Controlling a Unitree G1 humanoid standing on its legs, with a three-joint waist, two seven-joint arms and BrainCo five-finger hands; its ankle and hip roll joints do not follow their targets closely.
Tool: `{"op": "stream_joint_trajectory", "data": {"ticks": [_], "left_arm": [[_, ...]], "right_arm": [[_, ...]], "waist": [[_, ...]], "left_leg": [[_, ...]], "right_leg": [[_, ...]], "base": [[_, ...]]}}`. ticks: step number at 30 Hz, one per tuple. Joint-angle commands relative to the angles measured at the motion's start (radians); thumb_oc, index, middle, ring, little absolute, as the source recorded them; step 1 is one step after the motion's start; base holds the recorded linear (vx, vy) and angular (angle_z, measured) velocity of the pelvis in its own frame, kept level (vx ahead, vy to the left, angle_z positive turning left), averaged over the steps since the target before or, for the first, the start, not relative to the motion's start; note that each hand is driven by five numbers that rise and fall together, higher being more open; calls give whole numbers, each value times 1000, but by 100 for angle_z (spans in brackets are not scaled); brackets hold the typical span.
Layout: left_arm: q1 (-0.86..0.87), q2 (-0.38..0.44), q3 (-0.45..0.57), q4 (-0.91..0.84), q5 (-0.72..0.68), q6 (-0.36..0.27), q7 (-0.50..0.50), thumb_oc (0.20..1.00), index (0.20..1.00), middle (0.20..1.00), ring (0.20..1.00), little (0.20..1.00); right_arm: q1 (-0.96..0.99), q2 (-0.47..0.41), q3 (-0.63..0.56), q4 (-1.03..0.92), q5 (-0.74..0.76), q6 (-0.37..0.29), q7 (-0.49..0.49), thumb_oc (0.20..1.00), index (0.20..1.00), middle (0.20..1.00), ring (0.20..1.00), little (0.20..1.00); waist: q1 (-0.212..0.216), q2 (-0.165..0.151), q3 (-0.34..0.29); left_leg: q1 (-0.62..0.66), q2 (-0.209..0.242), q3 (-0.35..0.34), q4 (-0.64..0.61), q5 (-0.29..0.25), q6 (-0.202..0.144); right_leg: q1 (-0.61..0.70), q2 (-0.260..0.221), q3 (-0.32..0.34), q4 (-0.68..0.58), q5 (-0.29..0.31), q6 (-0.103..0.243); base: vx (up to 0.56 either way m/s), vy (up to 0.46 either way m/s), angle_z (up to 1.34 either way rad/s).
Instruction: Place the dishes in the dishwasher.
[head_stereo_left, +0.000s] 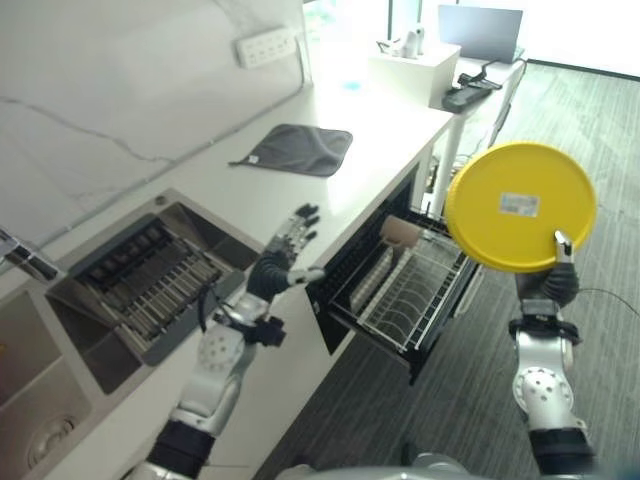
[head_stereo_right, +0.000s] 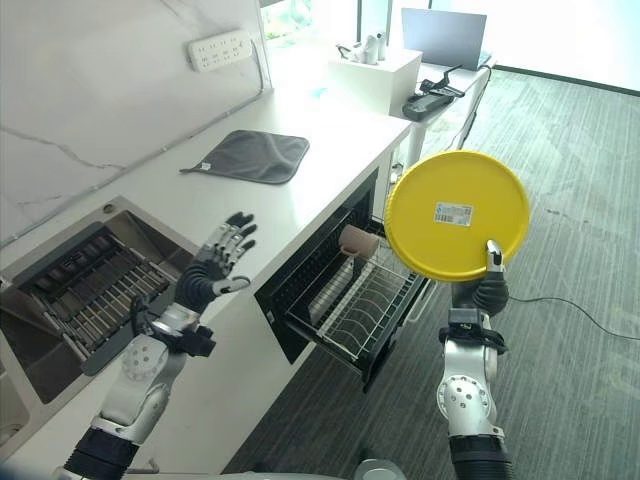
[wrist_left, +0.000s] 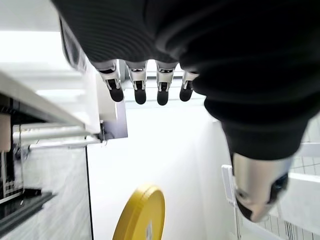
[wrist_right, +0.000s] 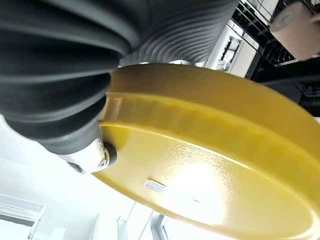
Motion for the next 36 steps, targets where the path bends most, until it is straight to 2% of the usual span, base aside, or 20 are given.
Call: {"op": "stream_joint_trajectory", "data": {"ticks": [1, 4, 8, 10, 14, 16, 18, 21, 24, 27, 28, 32, 33, 36], "left_arm": [[-30, 0, -34, 16, -67, 73, -113, 1000, 1000, 1000, 1000, 1000], [-7, -30, -137, 108, -6, 157, -120, 1000, 1000, 1000, 1000, 1000], [17, -43, -229, 292, 111, 186, -82, 1000, 1000, 1000, 1000, 1000], [22, -47, -270, 441, 187, 198, -30, 1000, 1000, 1000, 1000, 1000], [13, -80, -267, 658, 300, 238, 44, 1000, 1000, 1000, 1000, 1000], [19, -99, -243, 784, 352, 225, 90, 1000, 1000, 1000, 1000, 1000], [44, -113, -165, 1063, 423, 231, 187, 1000, 1000, 1000, 1000, 1000], [59, -114, -110, 1141, 436, 250, 216, 1000, 1000, 1000, 1000, 1000], [70, -112, -60, 1179, 388, 248, 259, 1000, 1000, 1000, 1000, 1000], [59, -101, 7, 1199, 270, 188, 292, 1000, 1000, 1000, 1000, 1000], [57, -103, 26, 1198, 215, 172, 303, 1000, 1000, 1000, 1000, 1000], [64, -99, 24, 1206, 204, 155, 309, 1000, 1000, 1000, 1000, 1000], [70, -98, 23, 1212, 191, 150, 306, 1000, 1000, 1000, 1000, 1000], [96, -91, 22, 1221, 192, 125, 284, 1000, 1000, 1000, 1000, 1000]], "right_arm": [[-78, -12, -23, -61, 13, -20, 80, 200, 200, 200, 200, 200], [-78, -37, -24, -53, 24, -3, 103, 200, 200, 200, 200, 200], [-81, -86, -20, -37, 45, 17, 138, 200, 200, 200, 200, 200], [-100, -122, -17, -18, 60, 31, 151, 200, 200, 200, 200, 200], [-120, -142, -12, -5, 50, 48, 131, 200, 200, 200, 200, 200], [-133, -146, -12, 2, 26, 63, 104, 200, 200, 200, 200, 200], [-166, -162, -17, 28, -33, 97, 54, 200, 200, 200, 200, 200], [-196, -178, -16, 43, -76, 121, 18, 200, 200, 200, 200, 200], [-241, -200, -9, 59, -111, 156, -13, 200, 200, 200, 200, 200], [-346, -243, -3, 115, -126, 182, -38, 200, 200, 200, 200, 200], [-385, -237, -10, 159, -90, 178, -62, 200, 200, 200, 200, 200], [-450, -222, -5, 231, -66, 158, -120, 200, 200, 200, 200, 200], [-471, -216, -3, 266, -65, 135, -146, 200, 200, 200, 200, 200], [-517, -250, -51, 378, -51, 98, -198, 200, 200, 200, 200, 200]], "waist": [[-14, -56, -11], [-33, -56, -4], [-48, -56, 5], [-51, -56, 14], [-48, -59, 20], [-40, -59, 21], [-11, -58, 24], [11, -58, 26], [36, -57, 42], [74, -61, 90], [95, -57, 115], [123, -38, 133], [134, -29, 136], [163, -7, 142]], "left_leg": [[5, 18, -20, 99, -62, -19], [6, 19, -5, 98, -69, -18], [4, 22, 12, 95, -71, -21], [-3, 23, 20, 93, -72, -22], [-12, 25, 14, 82, -66, -26], [-15, 25, 6, 72, -58, -30], [-17, 29, -18, 45, -35, -40], [-27, 33, -34, 34, -23, -47], [-44, 29, -60, 38, -22, -49], [-109, 3, -103, 73, -33, -35], [-123, -14, -122, 85, -41, -22], [-126, -31, -144, 89, -35, -8], [-117, -36, -150, 90, -35, -5], [-106, -57, -167, 88, -37, 1]], "right_leg": [[20, -27, -64, 22, -35, 9], [12, -31, -59, 24, -33, 10], [-2, -35, -56, 32, -35, 11], [-11, -39, -58, 38, -39, 12], [-17, -39, -61, 40, -41, 14], [-17, -38, -66, 37, -43, 14], [-6, -37, -81, 26, -46, 17], [-8, -37, -97, 23, -49, 16], [-17, -41, -110, 25, -50, 15], [-67, -51, -124, 38, -39, 11], [-81, -60, -139, 72, -47, 11], [-91, -72, -161, 139, -72, 1], [-82, -76, -169, 161, -86, -3], [-62, -93, -192, 205, -115, -8]], "base": [[19, -11, -16], [21, 4, -13], [-8, 31, -9], [-32, 61, -12], [0, 25, 0], [47, 38, 9], [123, 59, 28], [63, 39, 15], [-24, 59, 16], [-168, 81, 21], [-170, 75, 35], [44, 116, 25], [160, 110, 16], [129, 98, 12]]}}
